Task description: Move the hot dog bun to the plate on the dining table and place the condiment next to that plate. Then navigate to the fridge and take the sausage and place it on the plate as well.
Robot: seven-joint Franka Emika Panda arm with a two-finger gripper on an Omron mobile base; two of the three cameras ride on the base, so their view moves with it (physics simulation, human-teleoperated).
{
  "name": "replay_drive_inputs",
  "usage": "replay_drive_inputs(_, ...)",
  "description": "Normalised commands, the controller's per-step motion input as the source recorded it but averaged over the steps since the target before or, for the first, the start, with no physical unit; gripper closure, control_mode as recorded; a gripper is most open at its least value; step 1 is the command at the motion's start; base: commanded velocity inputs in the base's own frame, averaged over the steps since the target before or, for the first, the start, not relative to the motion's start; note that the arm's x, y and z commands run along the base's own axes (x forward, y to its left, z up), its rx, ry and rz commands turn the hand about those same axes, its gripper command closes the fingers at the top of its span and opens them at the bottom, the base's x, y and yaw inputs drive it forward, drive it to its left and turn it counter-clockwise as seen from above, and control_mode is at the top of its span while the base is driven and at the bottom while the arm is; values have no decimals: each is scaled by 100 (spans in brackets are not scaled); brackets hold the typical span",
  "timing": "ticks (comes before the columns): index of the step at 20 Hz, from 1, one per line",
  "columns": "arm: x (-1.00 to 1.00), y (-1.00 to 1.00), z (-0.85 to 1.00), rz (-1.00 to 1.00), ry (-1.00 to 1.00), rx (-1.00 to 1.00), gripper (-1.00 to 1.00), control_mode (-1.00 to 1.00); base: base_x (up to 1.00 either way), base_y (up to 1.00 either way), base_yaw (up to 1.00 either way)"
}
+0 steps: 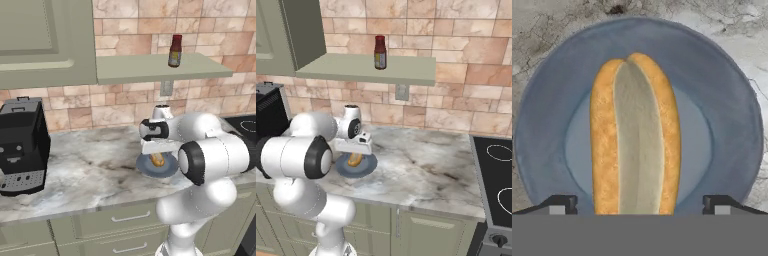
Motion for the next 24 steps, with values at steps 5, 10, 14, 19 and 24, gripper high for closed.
replay_drive_inputs(5, 20, 0, -27, 0, 0, 0, -100, -100, 0, 0, 0)
replay_drive_inputs(10, 15, 0, -28, 0, 0, 0, -100, -100, 0, 0, 0)
replay_drive_inputs(14, 18, 0, -34, 0, 0, 0, 100, -100, 0, 0, 0)
replay_drive_inputs(19, -3, 0, -20, 0, -5, 0, 100, -100, 0, 0, 0)
replay_drive_inputs(24, -59, -10, 25, -5, -24, 0, 100, -100, 0, 0, 0)
